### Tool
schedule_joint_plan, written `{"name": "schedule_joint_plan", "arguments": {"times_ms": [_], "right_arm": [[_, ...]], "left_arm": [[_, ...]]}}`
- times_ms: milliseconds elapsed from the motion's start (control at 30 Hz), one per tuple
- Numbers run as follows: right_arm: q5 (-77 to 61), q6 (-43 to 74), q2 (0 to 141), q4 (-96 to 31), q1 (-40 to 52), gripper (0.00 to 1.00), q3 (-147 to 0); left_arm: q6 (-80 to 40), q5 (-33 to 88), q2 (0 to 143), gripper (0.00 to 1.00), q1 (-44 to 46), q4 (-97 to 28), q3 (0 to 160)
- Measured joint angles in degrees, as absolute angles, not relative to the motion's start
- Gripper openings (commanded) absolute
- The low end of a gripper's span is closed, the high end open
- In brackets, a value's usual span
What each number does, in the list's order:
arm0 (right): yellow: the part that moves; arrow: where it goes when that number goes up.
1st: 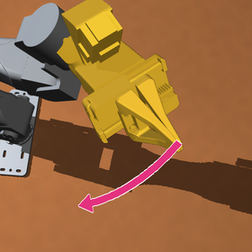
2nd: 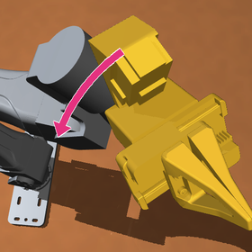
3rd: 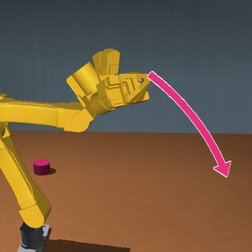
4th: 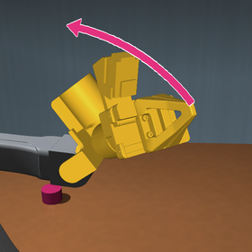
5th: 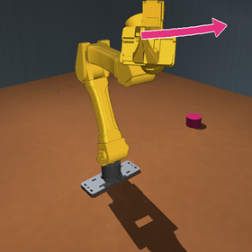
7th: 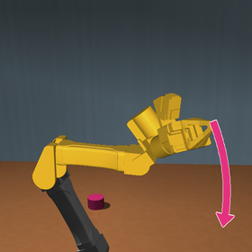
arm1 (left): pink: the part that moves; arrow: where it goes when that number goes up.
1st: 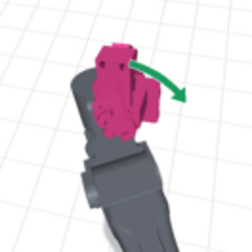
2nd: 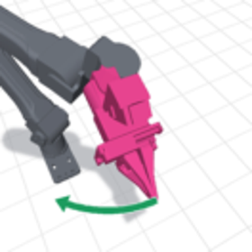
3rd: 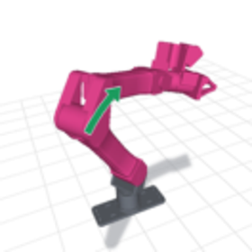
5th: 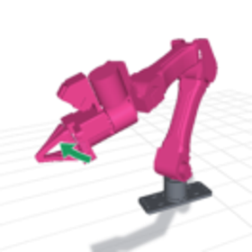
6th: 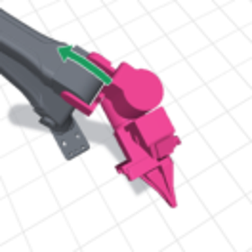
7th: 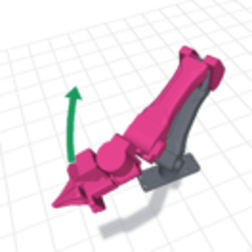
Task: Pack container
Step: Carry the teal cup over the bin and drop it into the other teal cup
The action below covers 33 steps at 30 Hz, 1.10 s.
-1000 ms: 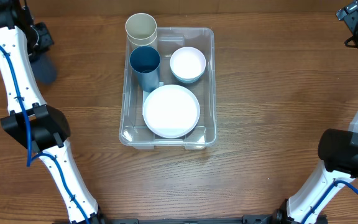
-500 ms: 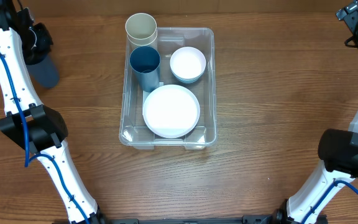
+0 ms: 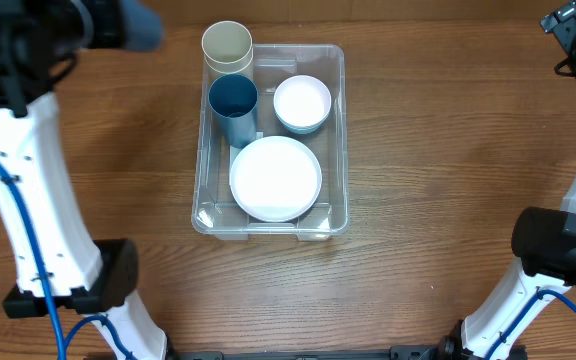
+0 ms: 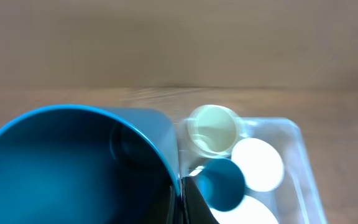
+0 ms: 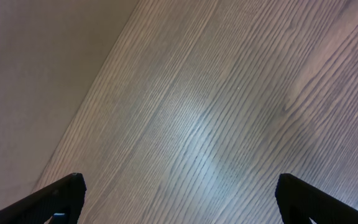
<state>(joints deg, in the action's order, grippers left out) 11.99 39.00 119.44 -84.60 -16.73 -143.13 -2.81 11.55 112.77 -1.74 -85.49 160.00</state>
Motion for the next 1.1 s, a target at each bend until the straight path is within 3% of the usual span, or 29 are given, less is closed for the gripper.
{"name": "schedule_joint_plan", "arguments": {"times_ms": [167, 333, 667, 1100], "right_arm": [[12.0, 39.0, 119.4, -84.6, -16.7, 1.0, -143.1], [12.0, 39.0, 119.4, -84.6, -16.7, 1.0, -143.1], [12.0, 39.0, 119.4, -84.6, -16.7, 1.0, -143.1], [12.0, 39.0, 119.4, -84.6, -16.7, 1.0, -143.1]], "left_arm": [[2.0, 9.6, 111.0, 0.04, 15.5, -86.1, 160.0], [3.4, 1.2, 111.8, 0.04, 24.8, -88.4, 159.8], [3.4, -11.2, 121.8, 0.04, 26.2, -90.9, 159.8], [3.2, -12.2, 123.8, 0.04, 26.6, -91.7, 159.8]]}}
